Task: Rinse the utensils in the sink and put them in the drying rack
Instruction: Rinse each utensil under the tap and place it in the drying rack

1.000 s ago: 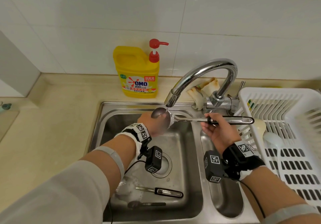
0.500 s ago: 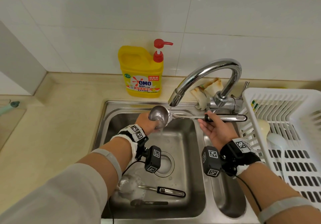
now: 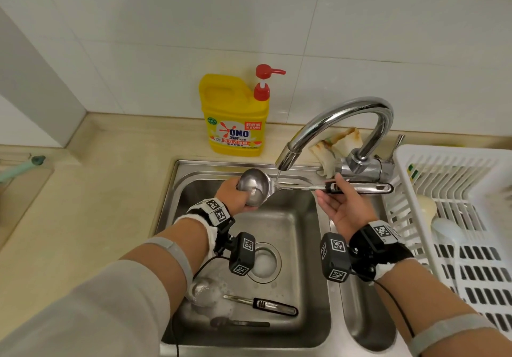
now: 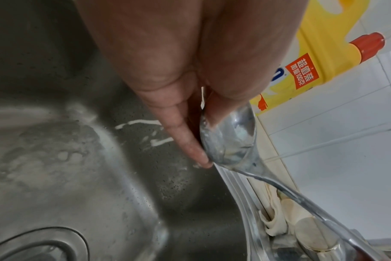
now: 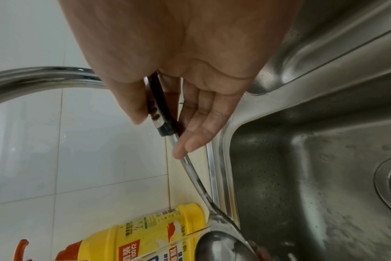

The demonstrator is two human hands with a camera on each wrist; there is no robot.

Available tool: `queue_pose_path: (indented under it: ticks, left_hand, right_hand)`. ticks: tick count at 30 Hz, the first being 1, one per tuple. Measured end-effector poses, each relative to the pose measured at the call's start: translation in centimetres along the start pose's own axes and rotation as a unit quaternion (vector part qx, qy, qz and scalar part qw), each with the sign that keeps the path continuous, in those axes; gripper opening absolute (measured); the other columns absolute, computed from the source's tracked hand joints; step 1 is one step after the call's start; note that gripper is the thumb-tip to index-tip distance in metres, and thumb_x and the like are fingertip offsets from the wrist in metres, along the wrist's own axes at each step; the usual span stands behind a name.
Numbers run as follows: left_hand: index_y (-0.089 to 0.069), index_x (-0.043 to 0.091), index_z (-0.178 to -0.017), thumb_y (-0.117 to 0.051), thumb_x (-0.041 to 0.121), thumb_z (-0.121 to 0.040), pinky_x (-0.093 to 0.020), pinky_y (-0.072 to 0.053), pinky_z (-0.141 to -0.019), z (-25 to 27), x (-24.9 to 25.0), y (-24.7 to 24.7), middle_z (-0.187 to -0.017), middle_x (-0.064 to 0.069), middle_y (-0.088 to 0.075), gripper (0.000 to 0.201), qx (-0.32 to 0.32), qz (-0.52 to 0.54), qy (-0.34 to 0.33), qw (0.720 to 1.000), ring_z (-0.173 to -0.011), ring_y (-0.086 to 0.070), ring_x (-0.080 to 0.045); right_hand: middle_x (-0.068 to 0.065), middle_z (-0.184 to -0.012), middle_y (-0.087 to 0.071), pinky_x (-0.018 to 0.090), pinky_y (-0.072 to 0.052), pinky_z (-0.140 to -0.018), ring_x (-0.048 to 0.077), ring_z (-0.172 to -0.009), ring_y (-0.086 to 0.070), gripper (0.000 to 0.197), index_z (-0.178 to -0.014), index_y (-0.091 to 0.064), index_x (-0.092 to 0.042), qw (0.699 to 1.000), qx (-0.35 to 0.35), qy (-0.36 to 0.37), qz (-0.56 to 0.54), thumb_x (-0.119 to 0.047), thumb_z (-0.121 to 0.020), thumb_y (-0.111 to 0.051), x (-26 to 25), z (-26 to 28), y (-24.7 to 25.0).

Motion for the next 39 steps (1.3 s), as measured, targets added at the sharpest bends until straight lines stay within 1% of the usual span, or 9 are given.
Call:
queue_pose_path:
  ticks: [3, 6, 11, 15, 20, 24, 29, 34, 39]
  left_hand:
    - [-0.059, 0.001, -0.122, -0.071, -0.01, -0.079, -0.054, -0.061, -0.078, 0.3, 0.2, -0.9, -0.12, -0.022, -0.064, 0.046, -0.02, -0.027, -0.026, 0.999, -0.107, -0.065, -0.039]
    - [-0.059, 0.005, -0.118, -0.075, -0.008, -0.076, -0.051, -0.061, -0.081, 0.7, 0.3, -2.2, -0.117, -0.019, -0.066, 0.046, -0.056, -0.053, -0.04, 0.996, -0.105, -0.067, -0.035]
    - [-0.06, 0.004, -0.12, -0.077, -0.002, -0.08, -0.027, -0.061, -0.058, 0.3, -0.2, -3.8, -0.112, -0.017, -0.065, 0.044, -0.06, -0.076, -0.025, 0.995, -0.087, -0.069, -0.026]
    - [-0.066, 0.014, -0.096, -0.069, 0.011, -0.091, -0.027, -0.058, -0.052, -0.1, -0.5, -4.5, -0.095, -0.013, -0.072, 0.006, -0.06, -0.096, 0.003, 0.994, -0.066, -0.075, -0.022]
    - [-0.061, 0.008, -0.112, -0.057, 0.017, -0.1, -0.047, -0.063, -0.069, -0.4, 0.2, -4.6, -0.118, -0.017, -0.062, 0.016, -0.045, -0.054, -0.013, 0.997, -0.102, -0.067, -0.038]
    - [-0.064, 0.01, -0.101, -0.066, -0.003, -0.08, -0.056, -0.06, -0.08, -0.2, 0.8, -4.5, -0.107, -0.015, -0.068, 0.025, -0.081, -0.082, -0.046, 0.992, -0.099, -0.068, -0.036]
    - [-0.058, 0.003, -0.123, -0.072, -0.013, -0.078, -0.037, -0.063, -0.069, 0.4, 0.3, -4.5, -0.121, -0.022, -0.064, 0.049, -0.104, -0.022, -0.028, 0.994, -0.102, -0.068, -0.036]
    - [-0.059, 0.008, -0.113, -0.064, -0.006, -0.087, -0.044, -0.063, -0.072, 0.2, -0.1, -3.0, -0.119, -0.022, -0.063, 0.029, -0.054, -0.005, -0.013, 0.998, -0.107, -0.065, -0.039]
    - [-0.056, 0.001, -0.122, -0.058, 0.005, -0.097, -0.032, -0.062, -0.057, 0.2, -0.1, -0.5, -0.109, -0.024, -0.064, 0.025, 0.015, 0.021, -0.002, 1.0, -0.081, -0.071, -0.035]
  right_hand:
    - [0.013, -0.091, -0.073, 0.029, -0.061, -0.072, 0.021, -0.083, -0.074, 0.031, -0.099, -0.071, -0.007, 0.999, -0.001, 0.03, 0.028, -0.037, -0.092, -0.067, -0.9, 0.2, 0.4]
    - [0.008, -0.087, -0.075, 0.028, -0.059, -0.07, 0.019, -0.075, -0.07, 0.03, -0.093, -0.073, -0.009, 0.996, 0.008, 0.062, 0.056, -0.038, -0.092, -0.067, -1.9, 0.6, 0.7]
    - [0.007, -0.094, -0.074, 0.031, -0.055, -0.072, 0.018, -0.067, -0.065, 0.029, -0.088, -0.072, -0.007, 0.992, 0.015, 0.094, 0.08, -0.035, -0.093, -0.066, -3.1, 1.1, 1.3]
    - [0.009, -0.097, -0.075, 0.027, -0.057, -0.062, 0.018, -0.066, -0.068, 0.036, -0.104, -0.07, 0.0, 0.99, 0.017, 0.104, 0.091, -0.034, -0.092, -0.068, -3.7, 1.3, 2.0]
    - [0.011, -0.095, -0.075, 0.029, -0.061, -0.07, 0.019, -0.072, -0.07, 0.033, -0.102, -0.071, -0.002, 0.993, 0.007, 0.102, 0.064, -0.033, -0.09, -0.07, -3.9, 1.3, 2.5]
    - [0.014, -0.087, -0.071, 0.032, -0.06, -0.08, 0.02, -0.076, -0.072, 0.033, -0.102, -0.07, -0.003, 0.997, 0.017, 0.078, 0.021, -0.034, -0.09, -0.069, -3.1, 1.2, 2.6]
    - [0.014, -0.089, -0.07, 0.032, -0.061, -0.081, 0.022, -0.08, -0.073, 0.024, -0.096, -0.068, -0.004, 0.998, 0.036, 0.049, -0.022, -0.028, -0.092, -0.068, -2.0, 0.9, 2.6]
    - [0.016, -0.089, -0.073, 0.034, -0.06, -0.083, 0.025, -0.085, -0.074, 0.027, -0.097, -0.065, -0.004, 0.998, 0.032, 0.045, 0.01, -0.031, -0.093, -0.067, -1.4, 0.5, 2.1]
    - [0.015, -0.091, -0.073, 0.034, -0.059, -0.079, 0.023, -0.085, -0.075, 0.031, -0.101, -0.064, -0.006, 0.999, 0.017, -0.028, 0.002, -0.036, -0.095, -0.063, 0.2, -0.4, 0.8]
Point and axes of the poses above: each hand's wrist, its own z-axis away from the middle knuckle, its own y-axis out of the back of the hand, x = y × z, the point moved 5 cm from there along -z, towards the middle knuckle
